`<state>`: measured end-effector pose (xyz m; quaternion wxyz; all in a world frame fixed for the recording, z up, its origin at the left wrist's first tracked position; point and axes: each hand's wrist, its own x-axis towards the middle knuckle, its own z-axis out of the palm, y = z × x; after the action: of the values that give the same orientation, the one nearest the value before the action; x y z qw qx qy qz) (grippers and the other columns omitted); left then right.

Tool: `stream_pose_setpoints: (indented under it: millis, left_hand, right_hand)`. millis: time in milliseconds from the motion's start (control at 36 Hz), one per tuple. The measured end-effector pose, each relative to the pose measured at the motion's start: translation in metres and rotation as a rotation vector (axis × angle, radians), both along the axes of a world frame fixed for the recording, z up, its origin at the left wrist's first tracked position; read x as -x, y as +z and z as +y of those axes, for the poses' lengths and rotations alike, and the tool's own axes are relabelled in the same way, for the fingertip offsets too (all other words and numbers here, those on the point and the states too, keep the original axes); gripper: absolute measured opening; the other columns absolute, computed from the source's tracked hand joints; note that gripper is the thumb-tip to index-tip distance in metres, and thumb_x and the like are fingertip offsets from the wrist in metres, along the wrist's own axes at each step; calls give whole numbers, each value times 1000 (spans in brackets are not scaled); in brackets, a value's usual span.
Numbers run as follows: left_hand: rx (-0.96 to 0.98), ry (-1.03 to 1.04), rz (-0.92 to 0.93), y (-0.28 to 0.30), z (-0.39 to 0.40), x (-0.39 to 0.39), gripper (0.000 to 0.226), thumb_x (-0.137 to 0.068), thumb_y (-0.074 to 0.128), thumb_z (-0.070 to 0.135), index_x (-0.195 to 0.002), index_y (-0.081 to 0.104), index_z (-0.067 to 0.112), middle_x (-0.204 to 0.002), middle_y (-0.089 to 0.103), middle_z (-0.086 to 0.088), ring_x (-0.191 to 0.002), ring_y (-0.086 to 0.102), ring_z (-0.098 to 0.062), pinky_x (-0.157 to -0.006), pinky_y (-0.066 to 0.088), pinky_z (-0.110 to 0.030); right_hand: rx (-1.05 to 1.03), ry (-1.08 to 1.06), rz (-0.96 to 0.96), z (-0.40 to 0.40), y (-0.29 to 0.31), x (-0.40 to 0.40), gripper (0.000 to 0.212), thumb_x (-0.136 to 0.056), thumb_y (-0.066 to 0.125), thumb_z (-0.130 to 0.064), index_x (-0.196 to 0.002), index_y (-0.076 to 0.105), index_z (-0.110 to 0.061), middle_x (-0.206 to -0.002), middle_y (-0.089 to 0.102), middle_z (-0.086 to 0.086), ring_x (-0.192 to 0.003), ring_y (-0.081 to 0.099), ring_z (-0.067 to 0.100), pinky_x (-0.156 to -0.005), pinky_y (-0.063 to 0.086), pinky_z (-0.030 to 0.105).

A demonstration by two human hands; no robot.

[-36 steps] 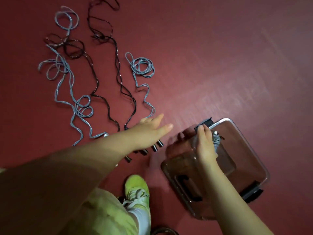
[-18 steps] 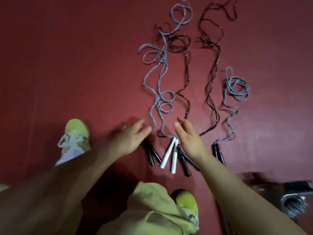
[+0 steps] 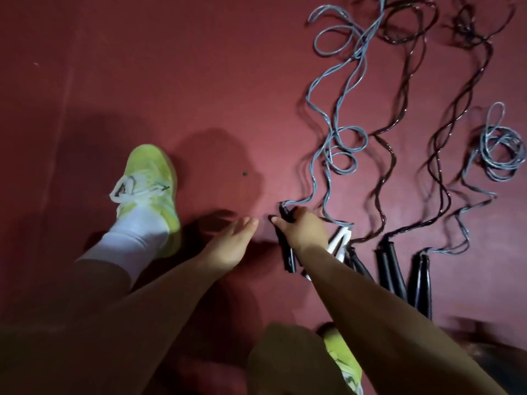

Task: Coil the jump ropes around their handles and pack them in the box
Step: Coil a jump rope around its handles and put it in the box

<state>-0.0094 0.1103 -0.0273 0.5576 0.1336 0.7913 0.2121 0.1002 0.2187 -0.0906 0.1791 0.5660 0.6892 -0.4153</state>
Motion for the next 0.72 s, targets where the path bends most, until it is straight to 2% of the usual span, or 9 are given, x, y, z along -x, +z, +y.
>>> stream_pose_setpoints:
  millis: [111,194,278,361,444,528,583,639,722]
  left_hand:
    - [-39,133,0,-4,-7,-2,33,-101,41,21,-118,61,1,-117,61,-8,-113,50,-8,-83,27,0]
    - [-9,160,-60,-3,-10,2,42,-101,38,33,-123,60,6,-122,62,-8,-119,51,-13,-91,27,-11]
    - [9,127,-138,5,-7,7,55,-98,32,48,-134,52,11,-134,56,-9,-126,49,-18,-109,29,-27]
    - [-28,129,-248,32,2,6,59,-93,34,58,-130,55,17,-127,59,-2,-118,54,-16,-100,36,-29]
    - [-29,225,-407,61,9,10,73,-64,56,75,-113,63,21,-113,68,-6,-104,64,-22,-95,48,-39]
    - [-150,167,-491,98,11,14,43,-79,60,50,-98,63,12,-80,70,-4,-73,68,-18,-83,53,-41]
    - [-204,176,-483,128,14,14,23,-90,58,32,-82,59,11,-63,58,-2,-54,56,-15,-73,54,-37]
    - [-244,171,-471,159,14,15,23,-94,55,26,-76,55,11,-55,52,0,-47,48,-13,-60,50,-31]
    - [-300,124,-445,208,7,21,25,-95,53,25,-74,53,12,-51,50,2,-42,45,-12,-51,44,-25]
  right_hand:
    - [-35,67,-38,2,-12,13,32,-87,64,-38,-107,65,-14,-109,69,12,-105,62,33,-77,44,33]
    - [47,-20,79,5,-12,14,23,-86,68,-33,-96,69,-11,-95,72,11,-93,66,29,-72,44,31]
    - [214,-191,286,7,10,17,11,-85,71,-24,-85,70,-13,-82,71,10,-76,64,22,-74,54,39]
    - [278,-291,442,14,54,23,22,-88,69,-19,-69,59,-16,-65,53,9,-60,47,19,-56,42,30]
    - [351,-337,548,23,96,32,29,-91,65,-17,-66,50,-16,-66,45,11,-56,39,17,-46,31,20]
    - [418,-343,641,28,148,40,27,-78,73,-29,-65,53,-17,-74,41,16,-65,37,24,-61,36,33]
    - [449,-336,678,32,185,43,25,-73,74,-36,-66,57,-19,-80,43,16,-76,38,29,-72,36,44]
    - [399,-255,672,38,223,42,26,-86,69,-35,-75,57,-15,-78,49,16,-78,45,28,-75,43,44]
    - [151,-109,662,48,284,37,30,-97,52,-41,-83,54,-14,-76,59,5,-74,58,23,-72,49,37]
